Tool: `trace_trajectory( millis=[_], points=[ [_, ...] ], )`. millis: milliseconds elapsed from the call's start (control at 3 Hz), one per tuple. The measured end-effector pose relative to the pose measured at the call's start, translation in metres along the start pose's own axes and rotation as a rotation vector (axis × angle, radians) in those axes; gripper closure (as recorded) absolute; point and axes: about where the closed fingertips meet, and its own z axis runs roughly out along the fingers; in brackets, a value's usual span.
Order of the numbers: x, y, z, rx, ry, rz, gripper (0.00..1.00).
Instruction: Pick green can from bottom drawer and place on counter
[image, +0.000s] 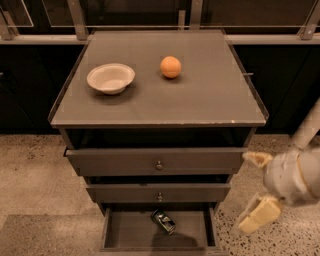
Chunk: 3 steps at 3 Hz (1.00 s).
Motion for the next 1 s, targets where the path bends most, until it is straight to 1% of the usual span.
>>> trace_trajectory(
  millis=[333, 667, 1000],
  points=[
    [0.057, 0.015, 0.076, -0.04, -0.117, 0.184, 0.0],
    [0.071, 0.005, 0.097, -0.024, -0.135, 0.223, 0.0],
    [0.081, 0.02, 0.099, 0.001, -0.155, 0.257, 0.0]
  ],
)
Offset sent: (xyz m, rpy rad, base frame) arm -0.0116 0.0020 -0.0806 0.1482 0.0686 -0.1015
